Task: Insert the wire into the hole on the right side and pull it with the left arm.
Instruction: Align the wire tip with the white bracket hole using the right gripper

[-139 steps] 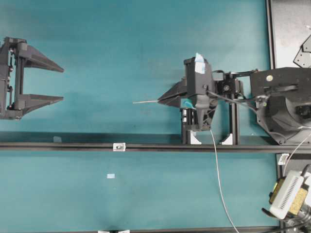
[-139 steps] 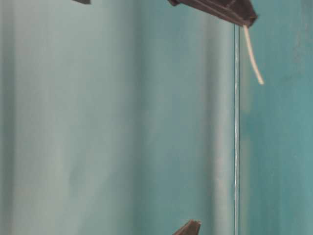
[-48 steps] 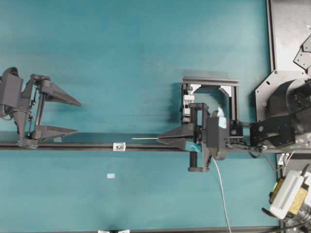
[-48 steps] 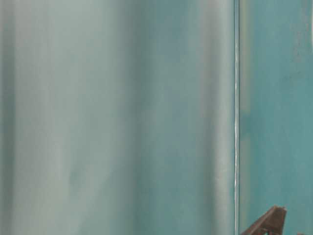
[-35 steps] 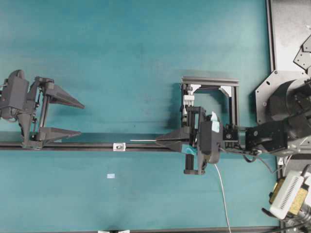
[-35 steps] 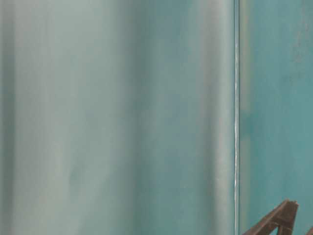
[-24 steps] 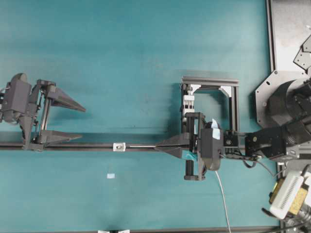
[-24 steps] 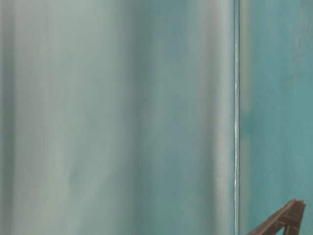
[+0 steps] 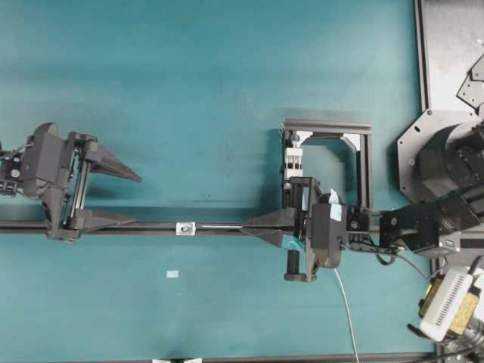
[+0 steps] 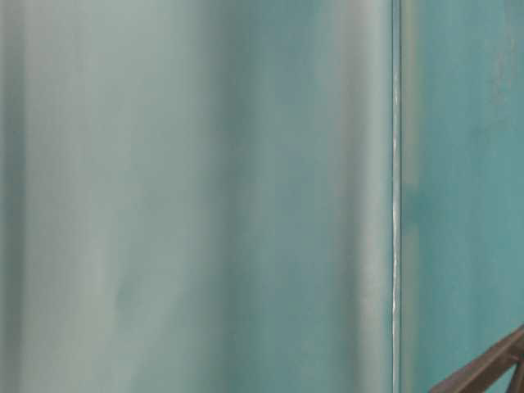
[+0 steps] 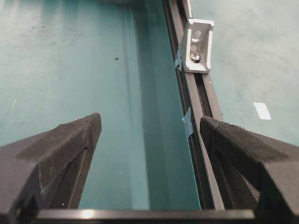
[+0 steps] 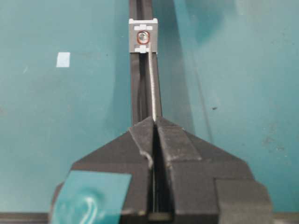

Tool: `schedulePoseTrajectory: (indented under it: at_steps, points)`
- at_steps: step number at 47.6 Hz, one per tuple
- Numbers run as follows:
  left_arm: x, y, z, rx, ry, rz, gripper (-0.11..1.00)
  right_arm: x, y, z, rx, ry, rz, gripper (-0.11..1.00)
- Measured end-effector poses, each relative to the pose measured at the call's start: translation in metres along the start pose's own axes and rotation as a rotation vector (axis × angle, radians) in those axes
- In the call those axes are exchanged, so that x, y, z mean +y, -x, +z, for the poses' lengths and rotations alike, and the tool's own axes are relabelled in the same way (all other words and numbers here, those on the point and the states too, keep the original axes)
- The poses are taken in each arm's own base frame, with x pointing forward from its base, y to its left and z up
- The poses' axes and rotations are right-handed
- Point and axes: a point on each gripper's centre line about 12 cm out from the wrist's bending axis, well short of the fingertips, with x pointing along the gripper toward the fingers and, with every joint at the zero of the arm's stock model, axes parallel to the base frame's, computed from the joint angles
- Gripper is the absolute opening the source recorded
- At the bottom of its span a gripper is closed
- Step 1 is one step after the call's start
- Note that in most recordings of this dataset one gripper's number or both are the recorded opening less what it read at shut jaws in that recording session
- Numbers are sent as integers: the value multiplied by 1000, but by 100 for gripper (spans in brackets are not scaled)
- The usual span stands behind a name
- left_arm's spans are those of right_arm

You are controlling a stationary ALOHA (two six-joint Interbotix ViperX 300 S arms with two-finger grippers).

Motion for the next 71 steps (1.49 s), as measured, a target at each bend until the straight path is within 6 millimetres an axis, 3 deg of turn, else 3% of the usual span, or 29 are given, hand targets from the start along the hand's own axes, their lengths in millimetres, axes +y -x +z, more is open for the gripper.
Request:
schedulePoseTrajectory:
  at_steps: [71]
  points:
    - [-2, -4, -1, -1, 8, -6, 42, 5, -9, -5, -14, 4, -13, 1]
